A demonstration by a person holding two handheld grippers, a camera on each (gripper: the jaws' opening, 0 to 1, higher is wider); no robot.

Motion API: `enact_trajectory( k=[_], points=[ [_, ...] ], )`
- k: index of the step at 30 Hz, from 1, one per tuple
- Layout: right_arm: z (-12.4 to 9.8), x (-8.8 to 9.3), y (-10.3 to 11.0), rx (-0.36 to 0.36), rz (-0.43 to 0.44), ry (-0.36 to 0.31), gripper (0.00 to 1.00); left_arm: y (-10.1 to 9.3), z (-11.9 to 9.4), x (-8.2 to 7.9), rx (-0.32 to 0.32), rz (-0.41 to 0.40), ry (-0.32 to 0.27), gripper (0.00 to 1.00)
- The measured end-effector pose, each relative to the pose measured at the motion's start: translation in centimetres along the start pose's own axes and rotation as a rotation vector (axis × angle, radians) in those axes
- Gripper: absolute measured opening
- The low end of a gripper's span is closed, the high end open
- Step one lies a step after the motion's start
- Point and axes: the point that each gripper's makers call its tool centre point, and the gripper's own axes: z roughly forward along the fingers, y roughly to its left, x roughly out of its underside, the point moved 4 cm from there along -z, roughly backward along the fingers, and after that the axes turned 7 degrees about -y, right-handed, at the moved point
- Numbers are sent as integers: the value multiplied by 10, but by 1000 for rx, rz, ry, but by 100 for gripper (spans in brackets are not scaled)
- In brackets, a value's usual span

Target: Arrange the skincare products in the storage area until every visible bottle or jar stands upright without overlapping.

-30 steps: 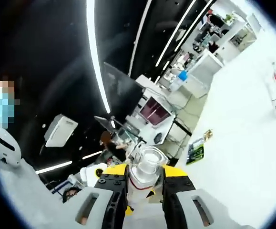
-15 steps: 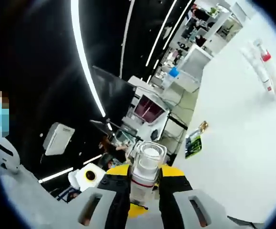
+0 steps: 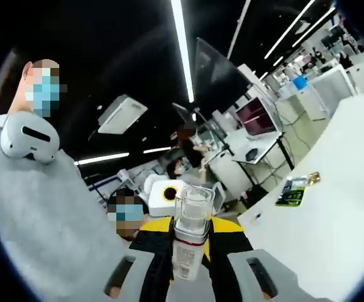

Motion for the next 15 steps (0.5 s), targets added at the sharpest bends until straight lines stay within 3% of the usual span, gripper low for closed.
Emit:
enact_trajectory(
  k=[6,11,13,15],
  points=[
    [1,0,11,-81,-6,4,14,-13,2,3,72,-54,-15,21],
    [5,-1,14,-127,7,14,14,-17,2,2,89,-80,-24,21],
    [6,-1,16,-138,8,16,14,-18,-1,0,100,-89,-41,21],
    [7,-4,16,-139,2,2,14,-18,-2,-7,107,-117,-95,20]
  ],
)
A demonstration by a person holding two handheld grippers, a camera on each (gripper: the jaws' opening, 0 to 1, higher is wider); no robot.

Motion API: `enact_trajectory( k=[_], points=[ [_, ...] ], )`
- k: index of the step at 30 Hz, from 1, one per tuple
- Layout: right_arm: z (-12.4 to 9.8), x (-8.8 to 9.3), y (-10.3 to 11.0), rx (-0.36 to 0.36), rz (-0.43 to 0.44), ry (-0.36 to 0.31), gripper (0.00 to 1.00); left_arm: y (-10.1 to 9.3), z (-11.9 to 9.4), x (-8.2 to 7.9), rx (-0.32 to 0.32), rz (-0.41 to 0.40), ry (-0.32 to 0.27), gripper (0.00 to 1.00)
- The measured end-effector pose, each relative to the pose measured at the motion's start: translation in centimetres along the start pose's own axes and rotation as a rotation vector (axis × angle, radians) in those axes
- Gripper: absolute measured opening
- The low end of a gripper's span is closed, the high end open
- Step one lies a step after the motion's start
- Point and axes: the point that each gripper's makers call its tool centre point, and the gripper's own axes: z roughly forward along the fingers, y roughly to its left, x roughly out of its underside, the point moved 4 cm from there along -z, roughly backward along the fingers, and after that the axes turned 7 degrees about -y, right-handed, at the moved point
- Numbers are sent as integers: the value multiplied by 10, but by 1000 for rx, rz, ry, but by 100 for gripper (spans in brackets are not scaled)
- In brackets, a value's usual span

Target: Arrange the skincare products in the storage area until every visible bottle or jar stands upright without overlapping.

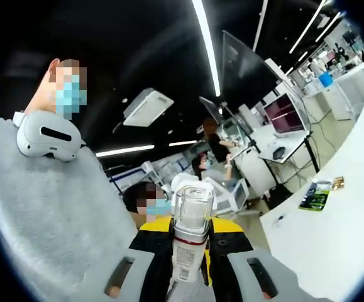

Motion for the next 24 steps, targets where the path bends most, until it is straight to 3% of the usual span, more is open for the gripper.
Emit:
enact_trajectory(
  k=[3,11,16,20,22,23,24],
  points=[
    [-1,-4,0,-1,14,-27,14,-1,1,-4,11,-20,-31,20],
    [-5,-8,-2,47,-1,-61,15,-1,6,-8,0,69,-50,20],
    [-8,-8,-22,199,8,-77,14,21,2,-13,-147,140,-49,19],
    [-4,-5,-38,381,-24,-65,17,39,-3,-22,-298,206,-66,19],
    [0,-2,-43,427,-36,-58,17,44,-3,-24,-349,261,-40,19],
    [1,-3,-49,497,-4,-91,17,50,-3,-26,-413,307,-12,19],
    [2,-3,-51,516,-7,-99,18,51,-3,-26,-431,320,-8,19]
  ],
)
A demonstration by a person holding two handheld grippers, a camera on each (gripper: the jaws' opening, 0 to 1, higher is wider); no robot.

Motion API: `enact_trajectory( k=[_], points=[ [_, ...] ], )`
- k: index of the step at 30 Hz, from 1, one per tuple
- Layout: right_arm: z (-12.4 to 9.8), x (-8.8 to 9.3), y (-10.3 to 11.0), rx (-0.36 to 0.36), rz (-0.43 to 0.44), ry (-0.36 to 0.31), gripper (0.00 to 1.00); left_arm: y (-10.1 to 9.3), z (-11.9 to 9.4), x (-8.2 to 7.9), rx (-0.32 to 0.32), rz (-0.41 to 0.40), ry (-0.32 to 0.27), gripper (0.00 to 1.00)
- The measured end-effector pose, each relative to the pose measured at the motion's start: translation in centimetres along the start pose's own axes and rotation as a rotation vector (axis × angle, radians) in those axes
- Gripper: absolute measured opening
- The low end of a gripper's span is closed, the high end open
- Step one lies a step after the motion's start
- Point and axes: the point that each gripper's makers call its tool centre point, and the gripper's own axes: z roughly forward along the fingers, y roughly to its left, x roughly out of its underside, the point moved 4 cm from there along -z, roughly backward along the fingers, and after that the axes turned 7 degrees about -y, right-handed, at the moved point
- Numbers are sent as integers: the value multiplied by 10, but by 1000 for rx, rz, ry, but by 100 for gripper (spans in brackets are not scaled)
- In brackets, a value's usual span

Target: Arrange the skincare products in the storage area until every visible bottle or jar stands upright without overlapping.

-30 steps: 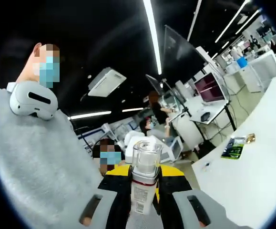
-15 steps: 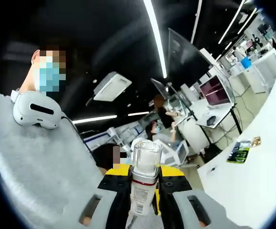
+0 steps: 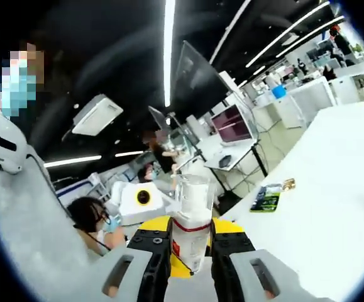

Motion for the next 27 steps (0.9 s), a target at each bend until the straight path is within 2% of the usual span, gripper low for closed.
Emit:
enact_trajectory(
  k=[1,3,7,8,9,11,13,15,16,19,21,24,26,27],
  points=[
    [1,0,-3,43,11,-7,17,6,0,-1,-54,55,15,19],
    [2,2,-8,111,18,-21,17,14,0,0,-112,113,40,19],
    [4,7,-13,165,13,-45,15,23,2,4,-210,246,88,19],
    [4,9,-15,177,33,-46,15,24,2,4,-225,264,97,19],
    [5,11,-18,188,63,-56,14,27,1,5,-270,316,117,19],
    [4,15,-21,194,85,-57,14,27,3,9,-279,358,137,19],
    [3,17,-23,202,85,-58,14,28,3,9,-289,460,157,19],
    [3,20,-28,215,115,-50,14,27,5,12,-299,538,203,19],
    [2,21,-30,219,126,-53,14,26,6,12,-299,560,207,19],
    [-1,19,-31,202,105,-73,13,27,11,11,-277,495,172,20],
    [-3,16,-31,203,87,-85,12,29,15,12,-262,511,170,20],
    [-5,15,-35,195,75,-82,12,33,13,14,-254,493,168,20],
    [-7,10,-40,201,62,-84,12,37,5,16,-223,521,184,20],
    [-9,7,-41,201,58,-87,12,41,0,16,-223,511,173,20]
  ],
)
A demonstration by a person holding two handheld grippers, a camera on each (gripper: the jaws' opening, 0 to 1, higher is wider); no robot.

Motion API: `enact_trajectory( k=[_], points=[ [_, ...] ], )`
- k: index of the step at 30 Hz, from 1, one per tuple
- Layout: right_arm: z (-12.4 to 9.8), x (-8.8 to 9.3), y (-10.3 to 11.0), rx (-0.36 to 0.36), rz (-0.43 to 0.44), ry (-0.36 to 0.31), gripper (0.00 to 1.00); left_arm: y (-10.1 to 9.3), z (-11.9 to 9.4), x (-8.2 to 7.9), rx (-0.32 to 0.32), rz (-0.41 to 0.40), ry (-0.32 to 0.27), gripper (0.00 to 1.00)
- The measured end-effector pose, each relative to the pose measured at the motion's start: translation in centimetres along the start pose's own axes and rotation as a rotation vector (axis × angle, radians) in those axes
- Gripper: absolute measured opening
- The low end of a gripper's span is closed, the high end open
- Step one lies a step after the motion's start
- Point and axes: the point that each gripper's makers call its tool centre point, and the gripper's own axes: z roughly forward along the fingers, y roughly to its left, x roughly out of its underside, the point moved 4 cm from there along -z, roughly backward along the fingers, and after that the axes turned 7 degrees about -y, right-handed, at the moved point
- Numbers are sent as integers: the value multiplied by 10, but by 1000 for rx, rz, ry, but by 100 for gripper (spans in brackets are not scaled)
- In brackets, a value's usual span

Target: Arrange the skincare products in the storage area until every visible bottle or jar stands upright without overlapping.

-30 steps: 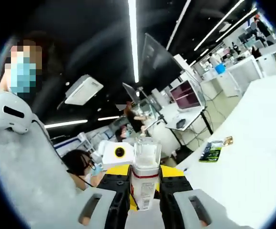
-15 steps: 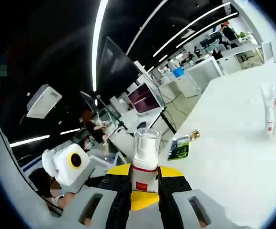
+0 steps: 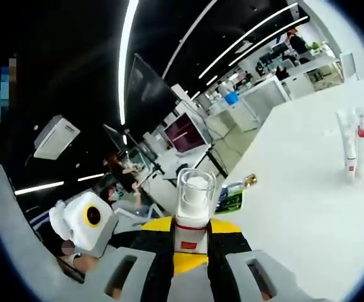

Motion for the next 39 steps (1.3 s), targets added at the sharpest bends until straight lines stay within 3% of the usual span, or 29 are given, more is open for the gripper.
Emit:
enact_trajectory(
  k=[3,5,7,10,12,14,15,16,17,21,28,32,39],
  points=[
    [-4,-14,-15,44,-77,-24,12,16,-11,17,-15,-40,62,22],
    [-9,-23,-30,93,-129,-29,12,34,-22,32,-89,33,121,16],
    [-17,-33,-46,123,-126,-51,12,37,-26,42,-88,60,157,14],
    [-27,-41,-70,182,-165,-57,12,36,-27,50,-95,96,129,12],
    [-33,-44,-84,221,-178,-55,12,34,-24,56,-115,64,113,6],
    [-38,-45,-96,257,-190,-45,12,31,-20,65,-122,82,122,1],
    [-41,-45,-105,285,-214,-42,12,33,-17,76,-125,191,179,0],
    [-41,-46,-109,292,-218,-42,12,34,-16,80,-111,239,212,0],
    [-42,-45,-121,320,-206,-37,12,30,-18,93,-82,209,330,0],
    [-42,-43,-149,386,-233,-19,12,34,-17,87,-101,140,263,3],
    [-39,-39,-205,513,-265,16,12,38,-17,92,-119,106,285,5],
    [-39,-37,-226,562,-230,5,12,41,-20,95,-143,90,299,0],
    [-45,-28,-261,665,-259,33,12,39,-19,98,-135,81,312,0]
  ],
)
